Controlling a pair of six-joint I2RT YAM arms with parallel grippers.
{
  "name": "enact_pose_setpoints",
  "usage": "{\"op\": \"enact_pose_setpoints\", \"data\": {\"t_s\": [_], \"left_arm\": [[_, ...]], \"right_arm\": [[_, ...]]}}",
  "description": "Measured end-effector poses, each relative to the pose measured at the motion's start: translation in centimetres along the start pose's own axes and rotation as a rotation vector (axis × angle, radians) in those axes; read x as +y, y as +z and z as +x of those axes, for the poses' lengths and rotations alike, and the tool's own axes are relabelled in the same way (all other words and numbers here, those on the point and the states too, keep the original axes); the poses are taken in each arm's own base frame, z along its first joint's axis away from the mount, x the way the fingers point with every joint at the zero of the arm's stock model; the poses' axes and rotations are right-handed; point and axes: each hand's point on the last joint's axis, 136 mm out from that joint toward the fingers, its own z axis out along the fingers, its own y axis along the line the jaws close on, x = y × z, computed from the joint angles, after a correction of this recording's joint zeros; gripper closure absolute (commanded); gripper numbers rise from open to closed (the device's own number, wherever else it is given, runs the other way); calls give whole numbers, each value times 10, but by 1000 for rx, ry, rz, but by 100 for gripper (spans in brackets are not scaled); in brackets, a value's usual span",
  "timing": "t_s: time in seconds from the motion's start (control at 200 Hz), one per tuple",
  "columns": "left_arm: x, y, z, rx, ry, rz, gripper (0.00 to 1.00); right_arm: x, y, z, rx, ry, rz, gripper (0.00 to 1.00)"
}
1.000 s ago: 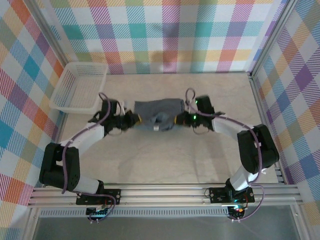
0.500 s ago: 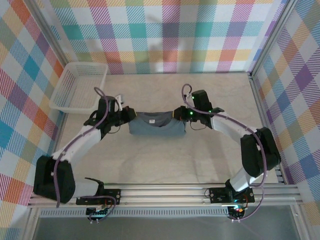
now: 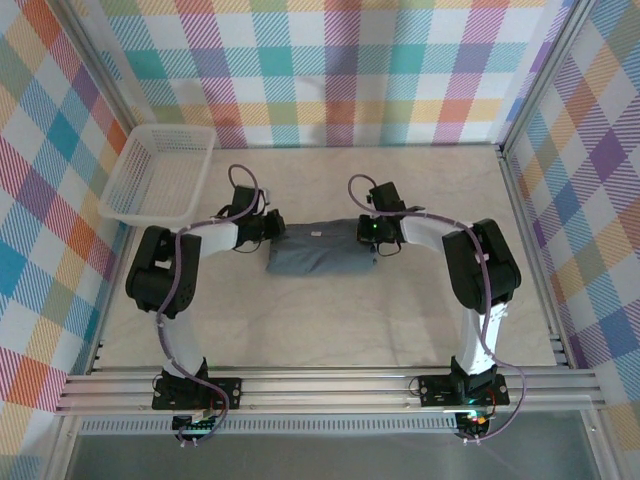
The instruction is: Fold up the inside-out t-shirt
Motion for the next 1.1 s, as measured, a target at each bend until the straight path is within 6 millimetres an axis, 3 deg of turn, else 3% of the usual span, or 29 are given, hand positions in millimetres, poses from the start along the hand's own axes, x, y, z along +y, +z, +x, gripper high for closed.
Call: {"op": "enact_pose_setpoints", "data": {"t_s": [0.085,0.185,0.275,0.335,0.43,0.515,0.615,0.685,0.77,0.875,0.985,1.1], "left_arm": [[0,0,-4,-2,3,4,60],[-1,-11,-15,-29,-7,9,47],[-12,-38,-28,-70,-15,25,39],[-27,-68,-39,-119,-7,51,35],[-49,-115,-46,-198,5,95,33],[-51,-134,-37,-219,-4,112,31],[-32,-116,-4,-132,-49,83,30],[-12,-93,29,-24,-91,37,33],[2,-74,57,79,-122,5,36],[-2,-60,72,140,-130,31,48],[-20,-41,81,184,-127,96,61],[-56,-7,93,231,-125,181,64]], "right_arm": [[4,-8,-14,-15,-12,-2,52],[9,-26,-27,-37,-18,-6,47],[17,-61,-35,-85,-20,-21,46],[24,-90,-38,-138,-15,-47,46],[37,-121,-25,-195,-1,-100,44],[49,-111,5,-157,-13,-117,45],[46,-65,47,-24,-24,-64,52],[30,-33,71,69,-23,-1,55],[21,-23,80,109,-21,25,52],[31,-42,63,57,-9,-3,45],[38,-79,38,-23,75,-63,40],[20,-129,6,-150,267,-115,35]]}}
